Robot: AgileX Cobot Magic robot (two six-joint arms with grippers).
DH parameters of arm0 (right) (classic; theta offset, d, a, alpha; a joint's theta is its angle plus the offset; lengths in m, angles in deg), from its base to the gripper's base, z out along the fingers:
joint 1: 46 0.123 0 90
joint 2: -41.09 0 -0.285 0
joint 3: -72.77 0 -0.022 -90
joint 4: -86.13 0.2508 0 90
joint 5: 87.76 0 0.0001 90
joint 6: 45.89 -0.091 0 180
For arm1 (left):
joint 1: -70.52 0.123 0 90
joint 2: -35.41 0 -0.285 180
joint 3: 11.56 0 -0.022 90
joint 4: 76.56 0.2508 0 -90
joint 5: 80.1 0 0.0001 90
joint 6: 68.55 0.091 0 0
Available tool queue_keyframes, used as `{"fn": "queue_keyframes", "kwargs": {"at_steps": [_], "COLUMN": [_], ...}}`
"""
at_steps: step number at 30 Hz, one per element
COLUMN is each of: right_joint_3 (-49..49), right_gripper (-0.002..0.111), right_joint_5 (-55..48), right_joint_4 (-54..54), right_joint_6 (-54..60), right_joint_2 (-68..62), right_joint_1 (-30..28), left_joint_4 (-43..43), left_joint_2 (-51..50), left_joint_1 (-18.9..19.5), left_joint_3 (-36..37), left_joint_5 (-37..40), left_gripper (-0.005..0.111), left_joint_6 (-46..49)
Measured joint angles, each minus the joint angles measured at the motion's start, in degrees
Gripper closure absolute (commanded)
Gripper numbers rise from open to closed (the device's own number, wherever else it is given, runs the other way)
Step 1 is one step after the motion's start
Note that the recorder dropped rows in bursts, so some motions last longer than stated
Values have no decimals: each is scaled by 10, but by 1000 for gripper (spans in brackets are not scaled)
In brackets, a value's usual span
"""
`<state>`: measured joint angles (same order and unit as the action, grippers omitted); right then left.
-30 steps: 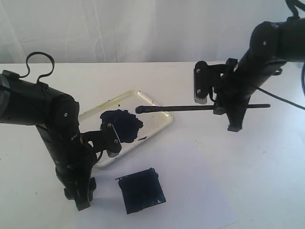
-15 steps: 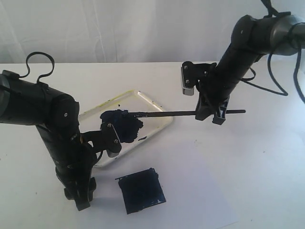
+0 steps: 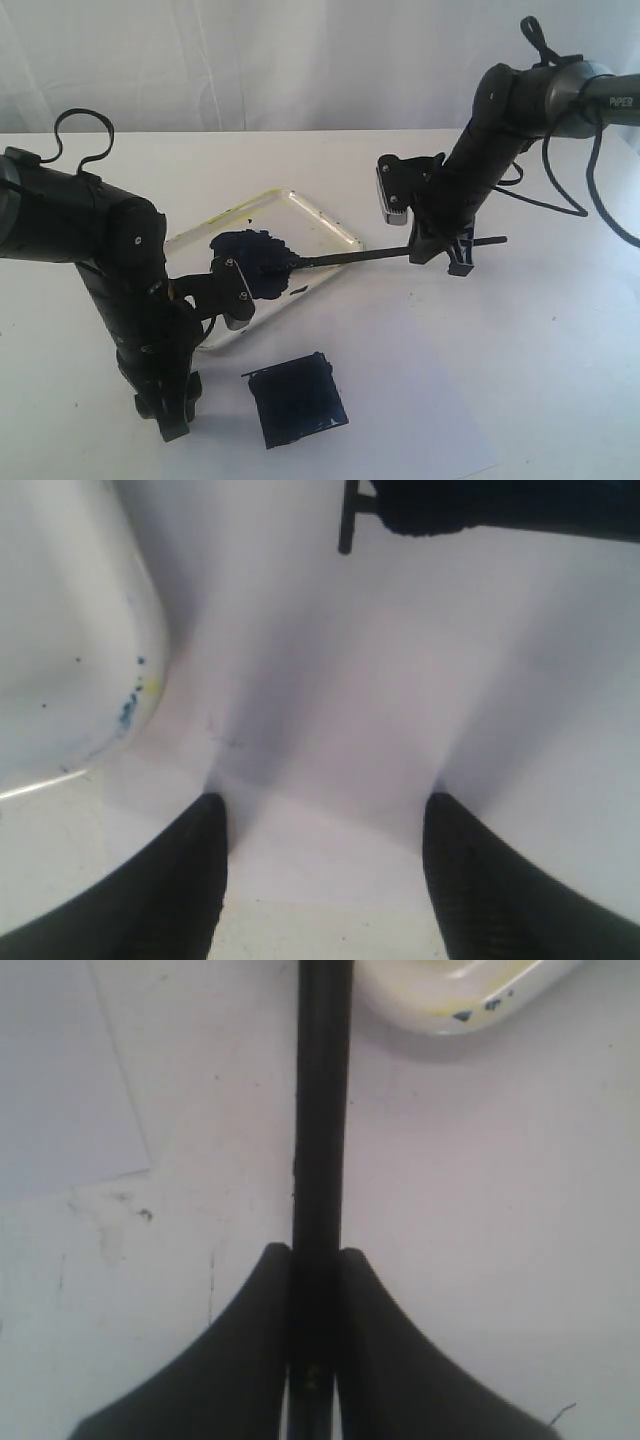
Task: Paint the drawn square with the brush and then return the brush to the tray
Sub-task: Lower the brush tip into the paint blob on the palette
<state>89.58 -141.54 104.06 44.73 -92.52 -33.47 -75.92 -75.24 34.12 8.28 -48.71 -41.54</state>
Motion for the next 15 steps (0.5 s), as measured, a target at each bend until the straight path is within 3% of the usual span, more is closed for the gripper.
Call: {"fn": "queue_keyframes", "kwargs": {"at_steps": [15], "right_joint_3": [0], "right_gripper": [108], "right_joint_5": [22], "right_joint_4": [26], "right_joint_6": [3], "right_joint_2": [-7], "right_joint_1": [0], "left_joint_4": [0], "left_joint_2": [0], "left_joint_1": [0], "left_joint_3": [0], "left_joint_5": [0], "left_gripper": [45], "left_joint_6": [0]}}
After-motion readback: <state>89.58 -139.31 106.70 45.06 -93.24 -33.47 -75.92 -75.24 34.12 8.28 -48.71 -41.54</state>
